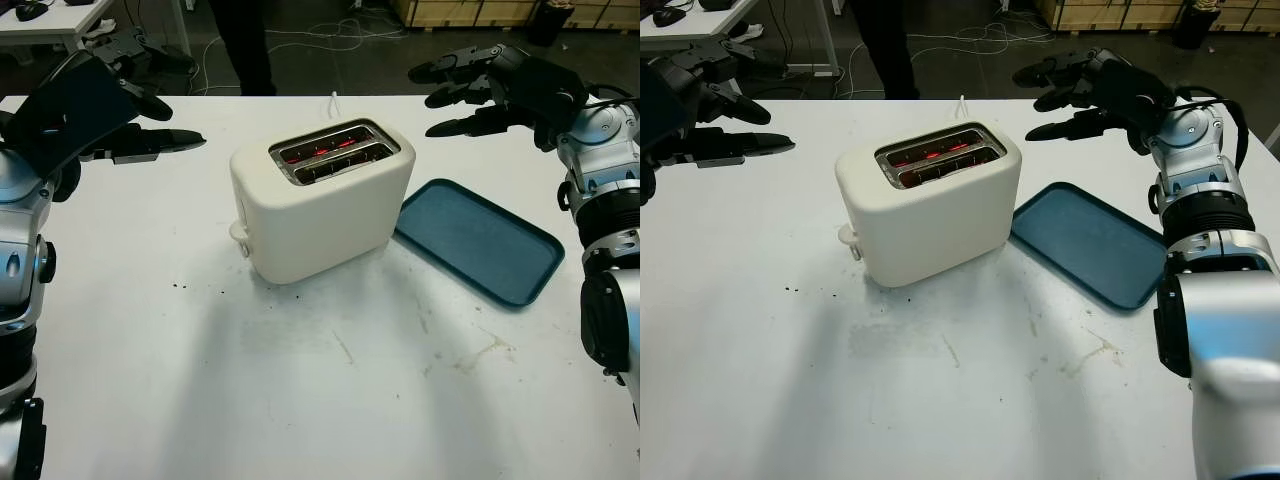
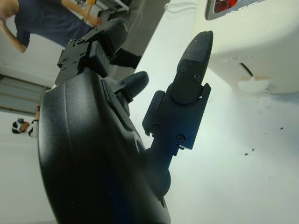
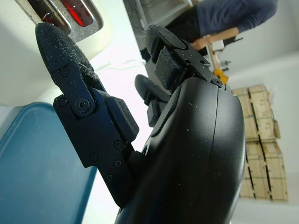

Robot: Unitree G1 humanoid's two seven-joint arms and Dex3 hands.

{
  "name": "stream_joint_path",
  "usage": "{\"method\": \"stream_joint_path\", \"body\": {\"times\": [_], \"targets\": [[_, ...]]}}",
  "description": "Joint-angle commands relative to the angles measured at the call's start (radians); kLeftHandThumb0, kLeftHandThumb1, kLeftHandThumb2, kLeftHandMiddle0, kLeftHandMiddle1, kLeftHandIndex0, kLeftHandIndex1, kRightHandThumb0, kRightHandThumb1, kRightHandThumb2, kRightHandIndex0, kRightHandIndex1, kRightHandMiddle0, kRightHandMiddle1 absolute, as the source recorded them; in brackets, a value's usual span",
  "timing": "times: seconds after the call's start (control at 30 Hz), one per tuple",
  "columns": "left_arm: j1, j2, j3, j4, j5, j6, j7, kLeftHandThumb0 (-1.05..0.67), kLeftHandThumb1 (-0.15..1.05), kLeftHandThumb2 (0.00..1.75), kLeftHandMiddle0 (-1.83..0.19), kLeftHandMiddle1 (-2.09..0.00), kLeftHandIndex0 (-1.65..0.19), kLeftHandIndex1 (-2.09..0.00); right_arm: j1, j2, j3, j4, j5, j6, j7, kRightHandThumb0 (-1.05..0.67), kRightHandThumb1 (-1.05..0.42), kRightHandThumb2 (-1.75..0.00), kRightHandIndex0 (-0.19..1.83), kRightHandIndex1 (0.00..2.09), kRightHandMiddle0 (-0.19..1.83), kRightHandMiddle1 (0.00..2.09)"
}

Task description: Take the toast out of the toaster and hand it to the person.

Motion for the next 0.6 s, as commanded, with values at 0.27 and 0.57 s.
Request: {"method": "stream_joint_path", "body": {"times": [0.27,0.57], "targets": [[-0.009,0.007,0.001,-0.002,0.002,-0.009,0.002,-0.38,0.82,0.0,-0.02,-1.31,-0.11,-0.84,-0.007,-0.001,-0.002,-0.005,0.003,-0.006,0.002,-0.82,-0.71,0.0,0.35,0.6,0.61,0.0],[-0.011,0.001,0.006,-0.007,-0.003,0.005,0.007,-0.37,0.82,0.0,-0.01,-1.3,-0.1,-0.84,-0.006,0.0,0.004,-0.007,-0.007,-0.004,-0.013,-0.81,-0.71,0.0,0.38,0.58,0.62,0.0]]}}
